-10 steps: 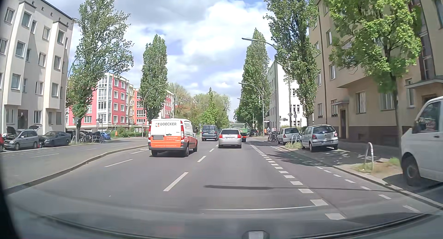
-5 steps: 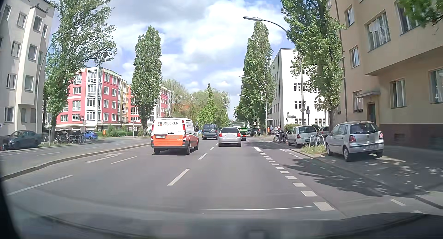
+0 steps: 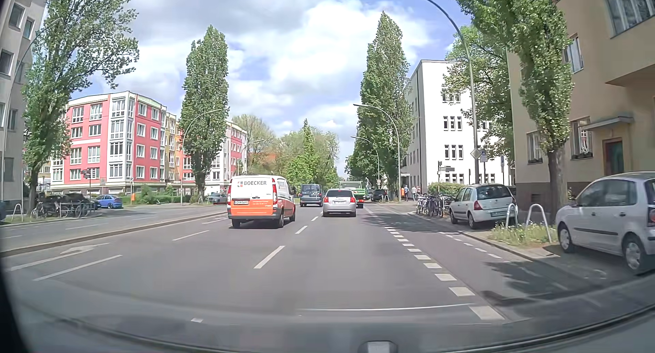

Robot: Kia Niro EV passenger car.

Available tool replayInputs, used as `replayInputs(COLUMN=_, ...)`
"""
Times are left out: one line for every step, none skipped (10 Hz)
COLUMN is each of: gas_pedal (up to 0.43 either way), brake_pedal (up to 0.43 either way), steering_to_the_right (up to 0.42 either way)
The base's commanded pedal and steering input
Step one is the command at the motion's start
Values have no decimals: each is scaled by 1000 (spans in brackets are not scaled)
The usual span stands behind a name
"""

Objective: Follow the waypoints while adhering to traffic rules and regulations

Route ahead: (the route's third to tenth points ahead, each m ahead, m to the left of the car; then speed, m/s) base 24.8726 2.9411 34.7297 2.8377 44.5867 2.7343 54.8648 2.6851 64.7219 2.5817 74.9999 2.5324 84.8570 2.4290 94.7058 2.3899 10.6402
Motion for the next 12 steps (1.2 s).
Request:
replayInputs(gas_pedal=0, brake_pedal=18, steering_to_the_right=-1)
replayInputs(gas_pedal=20, brake_pedal=18, steering_to_the_right=-4)
replayInputs(gas_pedal=59, brake_pedal=18, steering_to_the_right=-5)
replayInputs(gas_pedal=59, brake_pedal=18, steering_to_the_right=-5)
replayInputs(gas_pedal=59, brake_pedal=18, steering_to_the_right=-5)
replayInputs(gas_pedal=8, brake_pedal=18, steering_to_the_right=-5)
replayInputs(gas_pedal=0, brake_pedal=24, steering_to_the_right=-3)
replayInputs(gas_pedal=0, brake_pedal=18, steering_to_the_right=-2)
replayInputs(gas_pedal=0, brake_pedal=24, steering_to_the_right=-1)
replayInputs(gas_pedal=0, brake_pedal=18, steering_to_the_right=0)
replayInputs(gas_pedal=0, brake_pedal=18, steering_to_the_right=2)
replayInputs(gas_pedal=0, brake_pedal=24, steering_to_the_right=2)
